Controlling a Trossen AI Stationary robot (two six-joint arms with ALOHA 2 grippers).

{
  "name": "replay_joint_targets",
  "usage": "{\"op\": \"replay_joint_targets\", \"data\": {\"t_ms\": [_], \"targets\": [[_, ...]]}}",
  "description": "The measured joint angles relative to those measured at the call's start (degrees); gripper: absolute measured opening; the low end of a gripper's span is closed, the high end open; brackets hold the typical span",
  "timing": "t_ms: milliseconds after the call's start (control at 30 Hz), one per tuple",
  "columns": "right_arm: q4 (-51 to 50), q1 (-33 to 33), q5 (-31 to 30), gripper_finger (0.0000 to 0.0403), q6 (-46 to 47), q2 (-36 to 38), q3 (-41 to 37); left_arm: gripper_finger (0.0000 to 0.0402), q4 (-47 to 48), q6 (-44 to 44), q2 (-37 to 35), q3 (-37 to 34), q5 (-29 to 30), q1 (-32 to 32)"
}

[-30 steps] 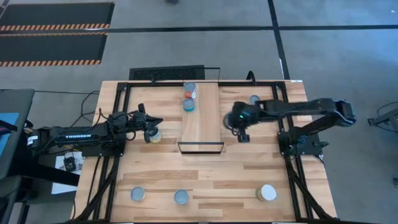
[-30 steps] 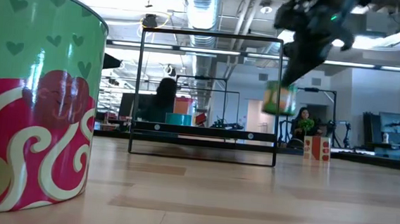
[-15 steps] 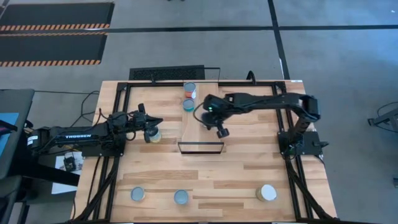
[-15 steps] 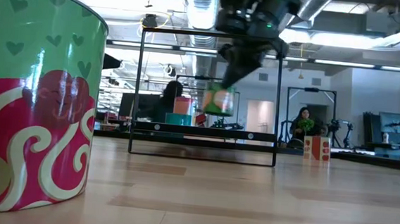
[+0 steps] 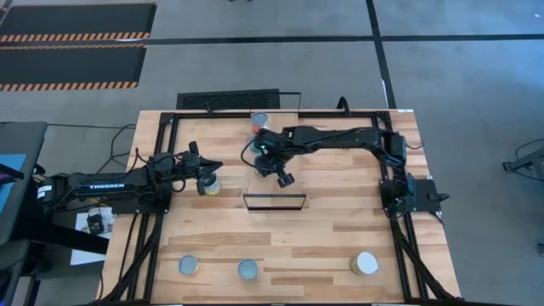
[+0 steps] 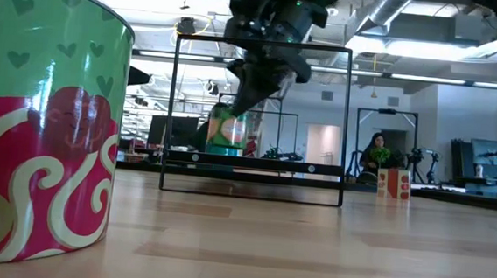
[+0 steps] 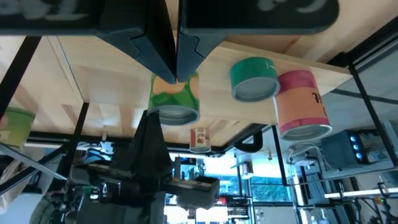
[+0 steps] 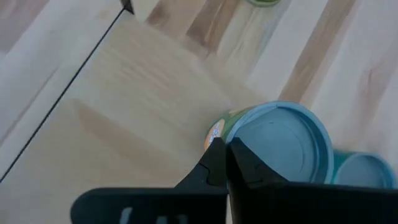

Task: Pick and place cans onto a shelf
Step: Put the medium canned peaches on the shelf

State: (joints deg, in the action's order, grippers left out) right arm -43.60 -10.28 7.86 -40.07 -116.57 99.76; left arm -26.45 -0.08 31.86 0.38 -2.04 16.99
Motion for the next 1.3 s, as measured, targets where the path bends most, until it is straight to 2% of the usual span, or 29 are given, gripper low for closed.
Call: {"op": "replay_joint_targets", "data": {"t_ms": [300,1000,1300], "targets": [[0.4,-0.9,-0.1,0.0005,-1.5,-3.7,3.0,0.0002,0.0,0.0,0.0,0.0,-0.2,0.0],[3.3,-2.2,-0.2,0.0026,-2.0,-3.8,3.0,0.0002,0.0,0.3,0.0,0.0,-0.2,0.0],[3.2,-2.1,-0.2,0.0067,-0.1,-3.8,3.0,0.0002,0.0,0.3,0.0,0.0,-0.2,0.0]]}}
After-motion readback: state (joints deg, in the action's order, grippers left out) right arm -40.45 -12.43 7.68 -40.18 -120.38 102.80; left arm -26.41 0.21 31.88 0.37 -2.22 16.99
